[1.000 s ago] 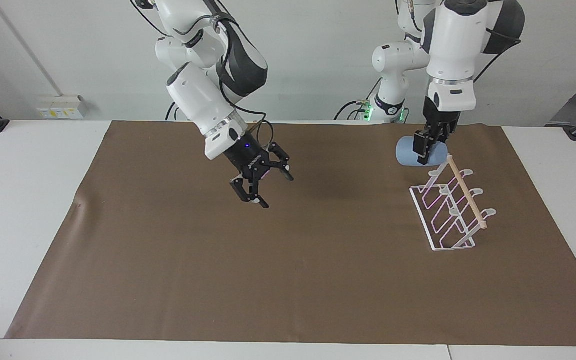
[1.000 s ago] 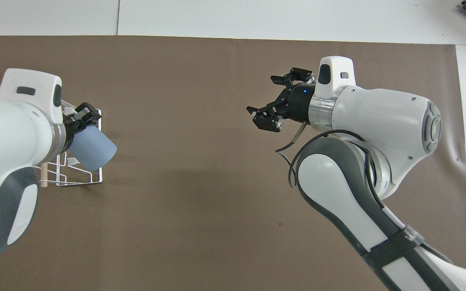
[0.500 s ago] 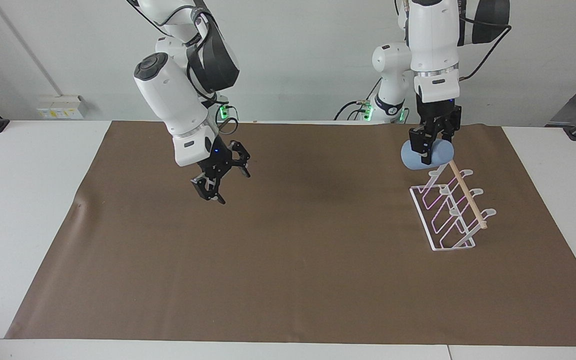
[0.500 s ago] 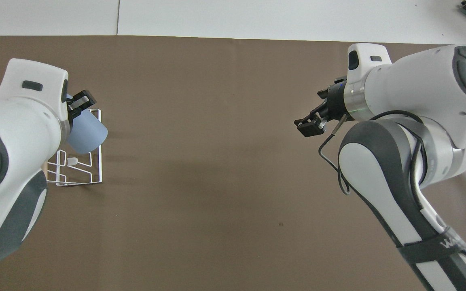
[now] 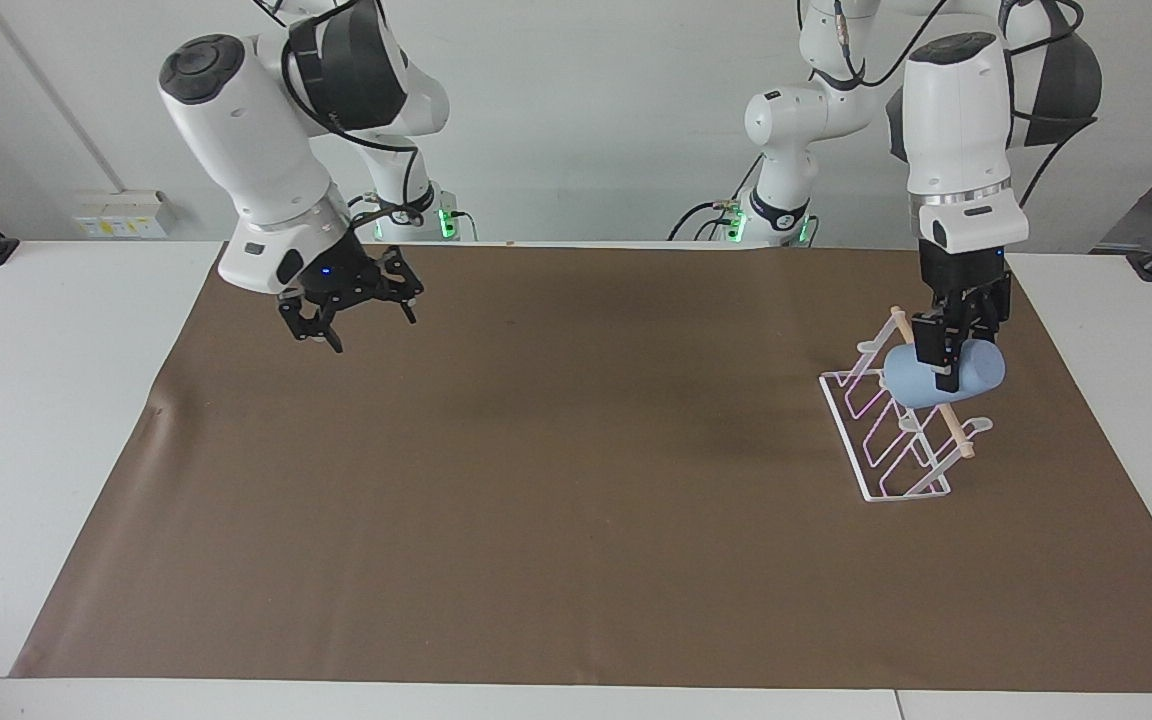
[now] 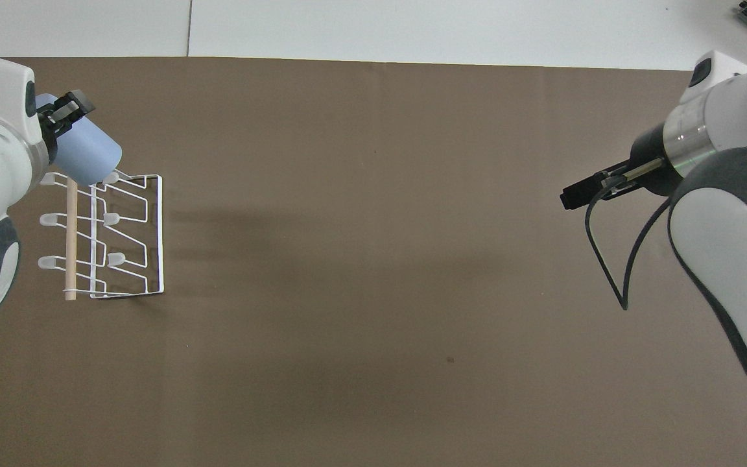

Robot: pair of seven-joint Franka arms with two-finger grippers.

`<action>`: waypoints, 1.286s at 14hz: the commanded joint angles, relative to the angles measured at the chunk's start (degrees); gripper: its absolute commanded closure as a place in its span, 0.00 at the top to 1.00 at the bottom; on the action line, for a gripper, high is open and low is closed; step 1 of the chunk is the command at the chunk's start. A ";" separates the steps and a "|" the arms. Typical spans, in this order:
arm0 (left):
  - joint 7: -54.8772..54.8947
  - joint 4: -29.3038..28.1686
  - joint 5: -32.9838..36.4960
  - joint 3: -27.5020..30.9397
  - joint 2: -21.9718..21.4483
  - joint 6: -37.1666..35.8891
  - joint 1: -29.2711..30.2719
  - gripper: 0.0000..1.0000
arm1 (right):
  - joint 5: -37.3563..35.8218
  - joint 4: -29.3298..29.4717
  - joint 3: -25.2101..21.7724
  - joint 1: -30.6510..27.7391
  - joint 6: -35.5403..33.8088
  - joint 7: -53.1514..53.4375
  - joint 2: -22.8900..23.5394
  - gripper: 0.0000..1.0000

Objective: Hang cup on cup holder

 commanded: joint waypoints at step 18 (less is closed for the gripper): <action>-1.80 -7.50 9.52 1.65 3.84 10.11 1.75 0.00 | -8.47 -12.31 -12.57 1.44 3.58 12.22 -8.94 1.00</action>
